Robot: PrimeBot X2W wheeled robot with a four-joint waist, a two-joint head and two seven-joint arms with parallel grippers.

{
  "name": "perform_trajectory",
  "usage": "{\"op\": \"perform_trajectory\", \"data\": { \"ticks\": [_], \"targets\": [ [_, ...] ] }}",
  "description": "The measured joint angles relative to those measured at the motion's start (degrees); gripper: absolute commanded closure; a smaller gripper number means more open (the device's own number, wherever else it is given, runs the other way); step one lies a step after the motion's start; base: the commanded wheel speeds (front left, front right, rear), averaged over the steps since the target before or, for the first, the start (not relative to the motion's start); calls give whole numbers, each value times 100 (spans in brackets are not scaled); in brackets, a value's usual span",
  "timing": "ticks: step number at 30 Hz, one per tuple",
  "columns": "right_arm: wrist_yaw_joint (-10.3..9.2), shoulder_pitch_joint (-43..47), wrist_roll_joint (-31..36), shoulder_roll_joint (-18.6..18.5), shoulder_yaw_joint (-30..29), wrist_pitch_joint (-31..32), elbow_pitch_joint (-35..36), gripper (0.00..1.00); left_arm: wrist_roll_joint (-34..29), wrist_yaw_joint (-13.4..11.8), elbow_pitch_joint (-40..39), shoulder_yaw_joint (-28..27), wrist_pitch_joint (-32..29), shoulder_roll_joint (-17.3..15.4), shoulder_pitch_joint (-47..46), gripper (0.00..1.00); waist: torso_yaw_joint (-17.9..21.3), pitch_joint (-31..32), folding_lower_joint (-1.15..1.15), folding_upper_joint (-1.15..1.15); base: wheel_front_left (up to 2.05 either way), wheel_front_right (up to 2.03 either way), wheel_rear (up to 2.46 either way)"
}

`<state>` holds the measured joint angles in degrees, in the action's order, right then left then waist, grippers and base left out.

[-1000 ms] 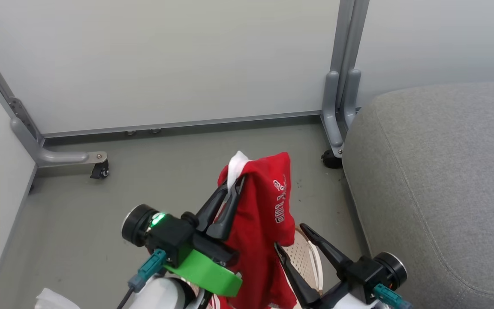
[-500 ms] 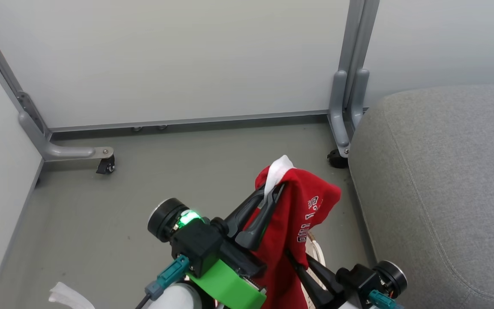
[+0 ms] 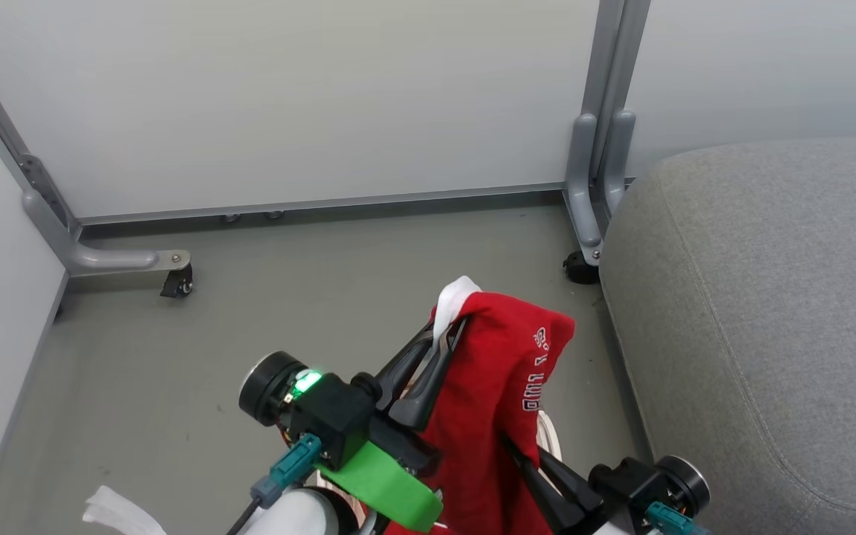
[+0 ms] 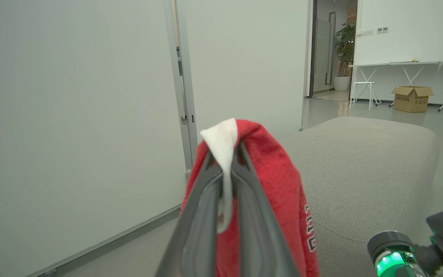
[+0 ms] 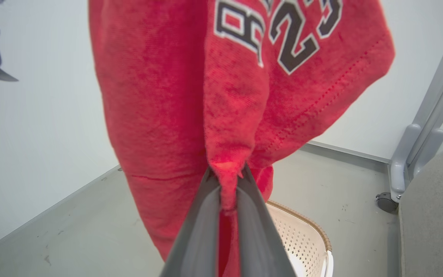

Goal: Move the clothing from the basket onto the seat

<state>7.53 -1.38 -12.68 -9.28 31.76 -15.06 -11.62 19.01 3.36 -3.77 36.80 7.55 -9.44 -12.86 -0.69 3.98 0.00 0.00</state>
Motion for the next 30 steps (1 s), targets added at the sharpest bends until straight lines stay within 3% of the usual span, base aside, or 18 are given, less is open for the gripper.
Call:
{"op": "perform_trajectory", "data": {
  "ticks": [1, 2, 3, 20, 30],
  "targets": [
    [0, 1, -13, 0, -12, 0, 1, 100, -24, -42, 22, -3, -22, -4, -1, 76, 1, -3, 0, 0, 0, 0, 0],
    [0, 1, -24, 0, -26, 0, 2, 100, -67, -60, 42, 1, -45, -12, -2, 19, 3, -7, 0, 0, 0, 0, 0],
    [0, 3, -25, 1, -45, 0, 2, 100, -77, -92, 47, -3, -42, -16, -2, 0, 4, -10, 0, 0, 0, 0, 0],
    [0, 2, -79, 65, -159, 0, 27, 100, -80, -204, 214, -10, -91, -82, -18, 0, 142, -153, 0, 0, 0, 0, 0],
    [0, -174, -10, 42, -352, 0, 160, 100, 77, -243, 834, -225, 438, -234, 71, 0, 589, -333, 0, 0, 0, 0, 0]
  ]
}}
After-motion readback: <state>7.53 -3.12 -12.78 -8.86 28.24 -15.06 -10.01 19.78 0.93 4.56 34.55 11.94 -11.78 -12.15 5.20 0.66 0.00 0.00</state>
